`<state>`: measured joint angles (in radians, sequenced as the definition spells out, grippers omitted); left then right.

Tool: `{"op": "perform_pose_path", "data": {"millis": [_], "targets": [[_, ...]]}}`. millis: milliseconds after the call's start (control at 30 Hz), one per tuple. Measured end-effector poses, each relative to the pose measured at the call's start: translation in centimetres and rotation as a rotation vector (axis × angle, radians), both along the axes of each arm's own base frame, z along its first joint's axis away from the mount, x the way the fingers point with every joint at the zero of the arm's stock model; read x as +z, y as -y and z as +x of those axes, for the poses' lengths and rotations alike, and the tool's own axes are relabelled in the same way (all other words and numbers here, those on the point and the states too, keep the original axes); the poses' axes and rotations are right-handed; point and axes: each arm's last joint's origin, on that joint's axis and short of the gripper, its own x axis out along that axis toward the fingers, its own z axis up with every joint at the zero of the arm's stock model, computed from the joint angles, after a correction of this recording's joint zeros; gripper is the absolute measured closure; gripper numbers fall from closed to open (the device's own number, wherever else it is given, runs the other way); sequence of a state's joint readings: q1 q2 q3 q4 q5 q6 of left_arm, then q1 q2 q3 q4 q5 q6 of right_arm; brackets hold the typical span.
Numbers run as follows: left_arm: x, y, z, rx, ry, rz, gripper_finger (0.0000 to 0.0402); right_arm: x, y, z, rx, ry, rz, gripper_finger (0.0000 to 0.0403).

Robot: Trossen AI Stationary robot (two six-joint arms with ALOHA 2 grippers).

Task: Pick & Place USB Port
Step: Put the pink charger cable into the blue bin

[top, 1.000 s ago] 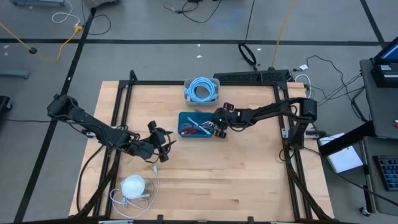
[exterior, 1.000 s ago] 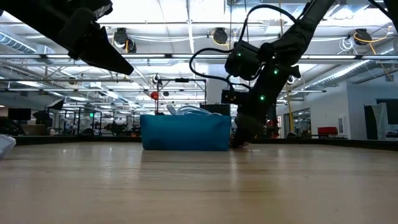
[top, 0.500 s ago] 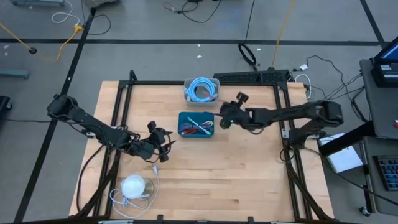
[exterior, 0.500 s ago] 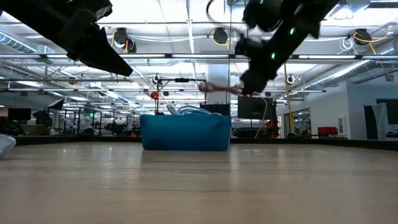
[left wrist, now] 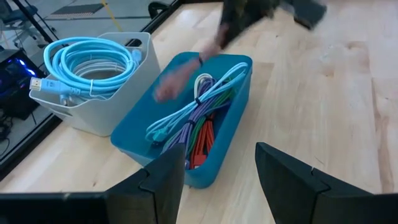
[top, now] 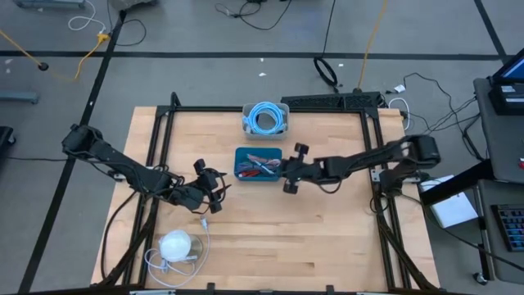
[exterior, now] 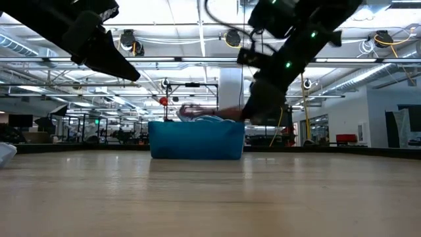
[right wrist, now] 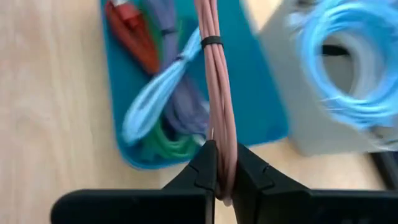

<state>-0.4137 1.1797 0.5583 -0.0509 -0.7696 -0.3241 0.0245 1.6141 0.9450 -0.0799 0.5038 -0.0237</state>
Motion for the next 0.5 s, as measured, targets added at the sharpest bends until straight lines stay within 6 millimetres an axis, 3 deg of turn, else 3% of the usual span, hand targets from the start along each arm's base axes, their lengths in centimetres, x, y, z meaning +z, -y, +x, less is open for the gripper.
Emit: {"op": "perform_pose_path", "data": {"millis": [133,500], "targets": [[0.0,-0.1,0.0,0.014,0.002,0.011,0.0204,-0.9,-0.6,1.3,0.017,-0.025,0.001,0.0391],[-0.2,-0.2,-0.2,0.024,-0.021,0.011,0.0204,0.9,-1.4,3.5,0.061,0.019,-0.011,0.0391]]}}
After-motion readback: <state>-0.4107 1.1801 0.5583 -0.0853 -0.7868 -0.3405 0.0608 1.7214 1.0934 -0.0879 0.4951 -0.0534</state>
